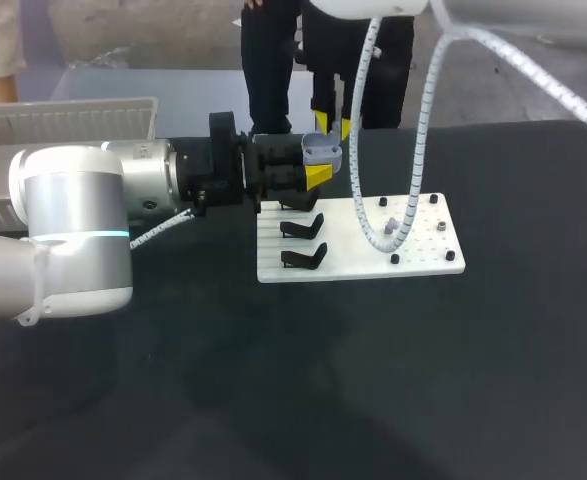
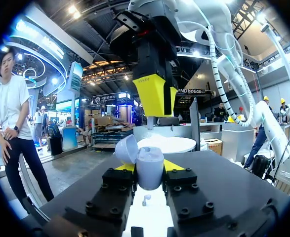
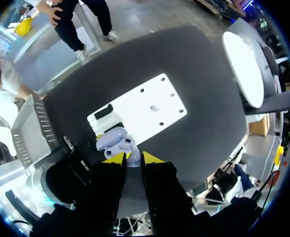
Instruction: Pick up each earbud case from the left stands, insert the matching earbuds, close the lid, and place the case in the box.
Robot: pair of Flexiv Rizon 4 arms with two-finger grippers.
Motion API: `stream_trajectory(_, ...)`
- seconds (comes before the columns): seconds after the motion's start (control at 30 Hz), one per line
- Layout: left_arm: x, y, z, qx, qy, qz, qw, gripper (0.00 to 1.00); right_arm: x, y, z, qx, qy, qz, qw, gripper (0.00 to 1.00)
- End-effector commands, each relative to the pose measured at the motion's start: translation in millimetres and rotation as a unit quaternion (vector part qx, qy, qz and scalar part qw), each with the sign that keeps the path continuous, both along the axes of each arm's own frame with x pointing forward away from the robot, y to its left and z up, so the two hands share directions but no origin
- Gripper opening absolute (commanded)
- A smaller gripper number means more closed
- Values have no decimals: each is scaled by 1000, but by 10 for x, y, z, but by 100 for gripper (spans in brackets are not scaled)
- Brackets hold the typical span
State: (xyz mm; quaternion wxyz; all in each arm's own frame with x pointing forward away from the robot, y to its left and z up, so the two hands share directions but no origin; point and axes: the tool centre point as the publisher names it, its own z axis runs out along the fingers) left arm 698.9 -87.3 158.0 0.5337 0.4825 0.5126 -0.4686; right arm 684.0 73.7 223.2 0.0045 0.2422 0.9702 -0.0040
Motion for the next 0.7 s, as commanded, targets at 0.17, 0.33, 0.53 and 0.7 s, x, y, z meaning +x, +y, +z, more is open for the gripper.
stream_trajectory(0.17,-23,-4,-9,-2,-3,4,1000,0,-12,75,-70,-16,5,2,1000,0)
stream_trajectory(0.33,-23,-4,-9,-2,-3,4,1000,0,-1,106,-103,-24,6,6,1000,0)
stream_trajectory(0.53,-23,-4,-9,-2,-3,4,1000,0,29,101,-117,-27,6,5,1000,0)
stream_trajectory(0.7,-23,-4,-9,-2,-3,4,1000,0,48,96,-135,-29,7,3,1000,0)
